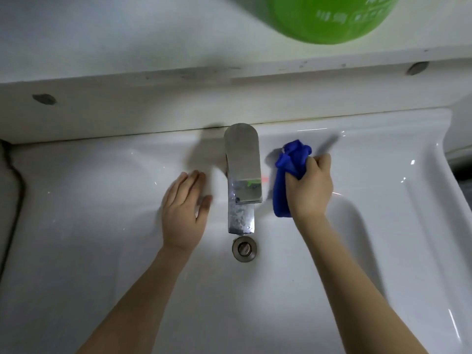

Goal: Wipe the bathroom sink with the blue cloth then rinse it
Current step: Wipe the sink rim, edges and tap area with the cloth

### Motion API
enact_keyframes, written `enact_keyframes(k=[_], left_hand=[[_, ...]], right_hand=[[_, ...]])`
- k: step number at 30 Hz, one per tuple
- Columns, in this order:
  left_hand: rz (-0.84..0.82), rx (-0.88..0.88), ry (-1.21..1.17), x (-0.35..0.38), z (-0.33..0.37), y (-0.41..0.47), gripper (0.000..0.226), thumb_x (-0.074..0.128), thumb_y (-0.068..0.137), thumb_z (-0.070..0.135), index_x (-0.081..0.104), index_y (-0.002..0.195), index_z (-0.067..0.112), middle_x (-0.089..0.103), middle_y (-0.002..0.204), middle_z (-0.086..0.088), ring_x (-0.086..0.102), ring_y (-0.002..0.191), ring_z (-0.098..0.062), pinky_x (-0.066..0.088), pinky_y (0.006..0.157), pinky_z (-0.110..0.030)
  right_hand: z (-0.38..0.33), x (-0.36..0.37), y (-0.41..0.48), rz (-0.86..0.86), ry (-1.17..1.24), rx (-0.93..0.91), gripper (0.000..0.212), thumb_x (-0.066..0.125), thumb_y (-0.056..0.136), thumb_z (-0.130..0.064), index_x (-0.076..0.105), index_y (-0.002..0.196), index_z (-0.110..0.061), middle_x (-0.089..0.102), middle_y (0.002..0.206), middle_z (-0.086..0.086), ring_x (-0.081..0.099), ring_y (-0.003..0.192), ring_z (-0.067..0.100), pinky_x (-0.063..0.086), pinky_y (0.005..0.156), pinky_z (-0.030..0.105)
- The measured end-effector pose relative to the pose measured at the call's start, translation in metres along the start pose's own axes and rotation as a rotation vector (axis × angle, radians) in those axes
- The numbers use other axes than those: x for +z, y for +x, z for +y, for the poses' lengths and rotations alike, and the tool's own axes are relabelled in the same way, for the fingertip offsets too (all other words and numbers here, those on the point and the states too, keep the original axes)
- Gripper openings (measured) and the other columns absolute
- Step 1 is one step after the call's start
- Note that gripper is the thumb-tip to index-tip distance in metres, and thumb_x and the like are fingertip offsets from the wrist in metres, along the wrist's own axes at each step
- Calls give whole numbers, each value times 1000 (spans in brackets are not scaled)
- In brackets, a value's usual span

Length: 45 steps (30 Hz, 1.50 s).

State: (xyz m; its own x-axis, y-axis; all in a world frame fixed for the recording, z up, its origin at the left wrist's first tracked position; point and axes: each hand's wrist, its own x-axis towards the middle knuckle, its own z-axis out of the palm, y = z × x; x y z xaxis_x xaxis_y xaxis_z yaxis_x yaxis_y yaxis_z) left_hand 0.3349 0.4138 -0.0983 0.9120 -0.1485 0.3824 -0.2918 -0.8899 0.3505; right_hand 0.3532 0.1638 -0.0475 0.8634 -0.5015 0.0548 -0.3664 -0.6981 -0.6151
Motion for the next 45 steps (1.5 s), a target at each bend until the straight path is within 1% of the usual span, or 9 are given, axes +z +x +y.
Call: enact_keyframes(k=[3,7,11,15,18,26,35,41,45], left_hand=[[-13,-9,1,-2,1,0,48,39,101,40,58,134,9,58,138,-7,47,133,-26,38,112,-42],[-52,-20,5,-6,6,1,55,29,102,44,55,137,9,57,139,-8,46,134,-27,39,111,-45],[-65,-17,-14,-6,3,2,51,37,101,42,54,137,9,56,140,-9,46,134,-29,39,111,-47],[-41,-35,-20,-2,3,-2,47,44,95,29,55,136,9,56,140,-8,45,135,-29,38,111,-48],[-27,-36,-15,1,5,-2,47,44,94,28,56,135,9,56,140,-8,45,135,-30,37,111,-48],[-81,-39,-12,-7,5,2,48,45,94,31,57,134,10,57,139,-8,46,133,-29,37,112,-44],[-87,-43,-35,-5,1,0,49,46,93,32,55,136,10,57,139,-7,45,135,-29,36,113,-44],[-58,-65,-41,-4,7,1,47,45,92,29,58,133,9,58,138,-8,46,134,-31,36,112,-45],[-96,-88,-42,-7,11,3,49,41,93,32,59,132,9,58,138,-8,45,134,-31,37,111,-47]], right_hand=[[-21,20,-7,-42,117,-80,14,61,76,-10,47,74,-9,48,97,7,48,65,27,43,57,35],[-24,22,-35,-157,149,-216,26,66,76,-15,42,70,-15,44,89,-4,40,60,19,30,51,27],[3,-6,-22,-213,19,-365,11,63,75,-14,61,85,-9,53,96,2,42,68,16,30,55,25],[27,-23,13,-26,-144,-197,11,62,77,-12,59,81,-2,54,97,12,52,70,31,41,54,33],[0,8,5,15,-3,-66,11,61,77,-11,54,77,-3,53,97,12,50,68,31,33,55,31],[-4,3,-22,-187,58,-315,15,64,76,-13,62,89,-6,56,101,4,52,73,23,33,57,26],[67,-65,42,289,-322,-540,32,69,76,-7,68,108,-1,65,102,19,61,86,37,33,58,25],[25,-14,13,84,-116,-312,19,66,69,-8,61,84,2,62,98,20,59,78,37,36,56,28],[-12,5,4,14,26,-36,18,64,78,-12,61,92,-2,58,104,14,56,83,32,31,64,28]])
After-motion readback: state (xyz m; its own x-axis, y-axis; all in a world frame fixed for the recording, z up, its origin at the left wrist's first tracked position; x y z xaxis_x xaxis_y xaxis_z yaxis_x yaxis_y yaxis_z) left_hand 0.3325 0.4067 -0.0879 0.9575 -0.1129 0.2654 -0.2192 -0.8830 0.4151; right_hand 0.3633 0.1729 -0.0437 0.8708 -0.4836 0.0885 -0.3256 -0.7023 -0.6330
